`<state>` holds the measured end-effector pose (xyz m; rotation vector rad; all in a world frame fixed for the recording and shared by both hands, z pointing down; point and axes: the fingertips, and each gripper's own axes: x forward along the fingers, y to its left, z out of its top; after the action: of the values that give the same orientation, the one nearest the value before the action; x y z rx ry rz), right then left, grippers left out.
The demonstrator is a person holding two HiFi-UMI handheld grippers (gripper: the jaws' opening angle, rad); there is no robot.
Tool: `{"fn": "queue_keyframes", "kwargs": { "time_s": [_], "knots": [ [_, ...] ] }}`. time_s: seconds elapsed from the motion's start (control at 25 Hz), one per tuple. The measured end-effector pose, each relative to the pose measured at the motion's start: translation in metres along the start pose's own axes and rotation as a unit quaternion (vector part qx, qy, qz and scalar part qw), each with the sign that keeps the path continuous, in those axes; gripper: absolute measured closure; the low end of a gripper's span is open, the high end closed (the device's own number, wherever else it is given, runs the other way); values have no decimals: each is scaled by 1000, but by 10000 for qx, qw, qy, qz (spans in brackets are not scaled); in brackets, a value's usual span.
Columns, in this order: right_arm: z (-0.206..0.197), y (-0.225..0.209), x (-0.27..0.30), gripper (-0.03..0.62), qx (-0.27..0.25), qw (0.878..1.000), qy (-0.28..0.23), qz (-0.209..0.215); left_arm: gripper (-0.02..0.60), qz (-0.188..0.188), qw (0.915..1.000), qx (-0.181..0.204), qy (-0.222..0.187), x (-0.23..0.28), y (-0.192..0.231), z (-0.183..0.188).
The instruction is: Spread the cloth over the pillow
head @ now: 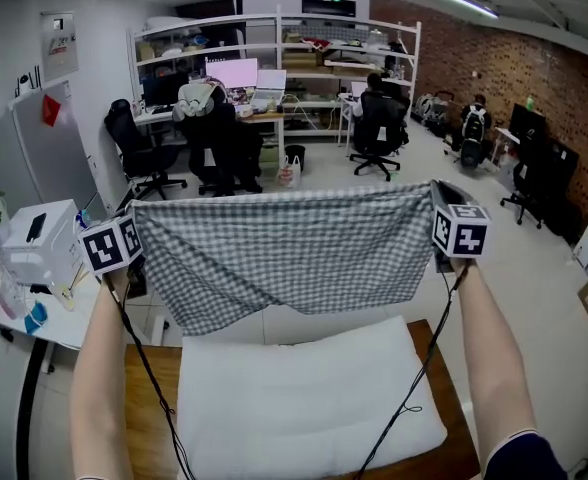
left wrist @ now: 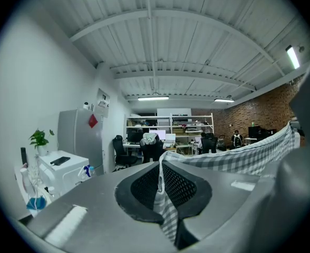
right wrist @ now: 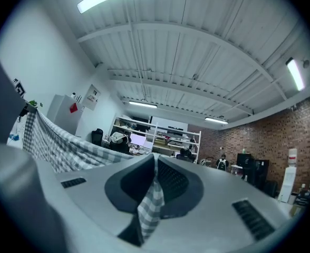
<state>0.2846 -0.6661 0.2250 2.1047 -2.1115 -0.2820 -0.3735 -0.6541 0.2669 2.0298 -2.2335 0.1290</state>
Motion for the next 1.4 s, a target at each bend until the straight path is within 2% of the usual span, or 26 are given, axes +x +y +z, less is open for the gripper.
{"fn": "queue_keyframes", "kwargs": {
  "time_s": [0.44, 0.88, 1.04, 1.4],
  "knots": [
    [-73, 22, 9, 560, 89, 9986, 496, 161, 565, 12, 9984, 10, 565, 16, 6, -76],
    [-160, 40, -4, 560, 307, 9930, 1104, 276, 565, 10, 9927, -80, 1200, 16, 9, -159],
    [-172, 41, -8, 560, 300, 9917, 1207, 338, 565, 16, 9907, -38, 1357, 13, 8, -179],
    [-189, 46, -13, 560, 328, 9900, 1316, 388, 565, 67, 9890, -48, 1478, 6, 9, -198]
  ]
}}
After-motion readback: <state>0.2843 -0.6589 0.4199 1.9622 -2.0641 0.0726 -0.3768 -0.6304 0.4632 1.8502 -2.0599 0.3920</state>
